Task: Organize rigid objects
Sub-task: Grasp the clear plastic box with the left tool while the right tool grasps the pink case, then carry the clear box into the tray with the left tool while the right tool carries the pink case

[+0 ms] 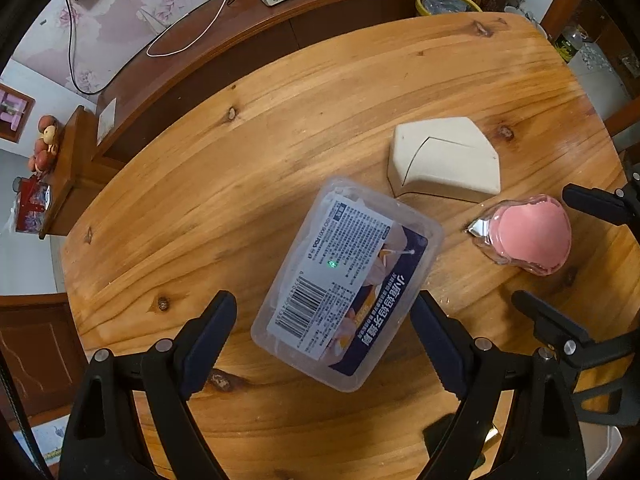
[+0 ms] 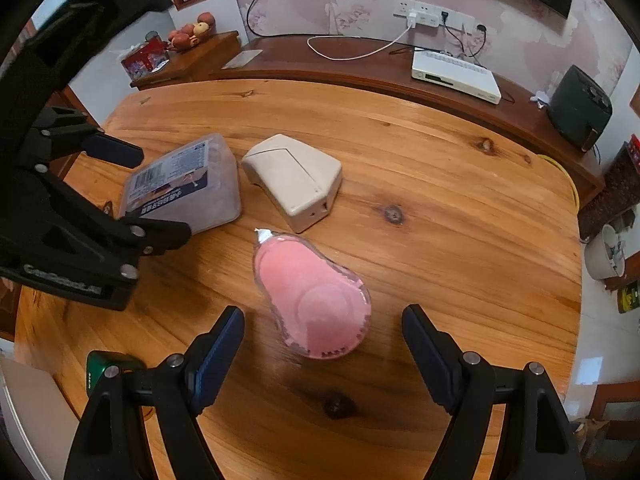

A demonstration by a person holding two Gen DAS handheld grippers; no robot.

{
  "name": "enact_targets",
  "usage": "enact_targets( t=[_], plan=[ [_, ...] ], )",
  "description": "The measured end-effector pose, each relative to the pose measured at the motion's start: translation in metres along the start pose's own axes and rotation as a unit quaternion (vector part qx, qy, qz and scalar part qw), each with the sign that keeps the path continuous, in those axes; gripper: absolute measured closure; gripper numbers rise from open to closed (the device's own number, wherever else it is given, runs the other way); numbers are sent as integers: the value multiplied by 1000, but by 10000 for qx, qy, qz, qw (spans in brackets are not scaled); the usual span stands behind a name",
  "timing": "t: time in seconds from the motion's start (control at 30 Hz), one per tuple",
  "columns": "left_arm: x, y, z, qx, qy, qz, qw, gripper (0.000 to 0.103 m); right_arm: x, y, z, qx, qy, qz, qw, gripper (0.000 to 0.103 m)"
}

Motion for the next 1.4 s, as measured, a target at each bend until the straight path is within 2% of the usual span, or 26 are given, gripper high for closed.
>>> enact_targets(
  t=[0.07, 0.23, 0.33, 0.37, 0.43, 0.6, 0.93, 1.2, 1.4],
  plan=[
    [0, -2, -2, -26, 0, 21, 10000, 13, -1, -2, 0, -31, 1, 14, 10000, 30],
    [-3, -6, -3, -22, 88, 134, 9999, 13, -4, -3, -1, -91, -31, 14, 10000, 33],
    [-4, -7, -2, 1, 198, 154, 9997, 15, -6, -2, -1, -87, -42, -17, 10000, 47],
    [-5, -7, -1, 40, 221, 129, 9997, 20, -6, -2, -1, -107, -41, -13, 9999, 49],
    [-5, -5, -1, 93, 238, 59, 9997, 27, -5, -1, 0, -130, -34, 10, 9999, 50],
    [1, 1, -6, -217, 155, -120, 9996, 32, 3, 1, 3, -120, 29, 29, 9999, 51],
    [31, 28, -5, -195, 317, -148, 9992, 33, 22, 19, 19, -129, 30, 38, 9999, 51],
    [59, 80, 10, -62, 449, -458, 9979, 34, 32, 60, 40, 51, 33, -237, 9997, 51],
    [95, 127, 23, 84, 404, -785, 9961, 34, 44, 99, 61, 208, -7, -499, 9985, 51]
  ],
)
Point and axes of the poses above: each gripper's, at about its wrist camera, not at the fingertips, and y roughly against the way its jaws point, z to its left, x to its underside, the point moved 1 cm from there along -y, roughly the way its jaws point, and after that the axes turned 13 degrees about -x, right-handed, at the moved point
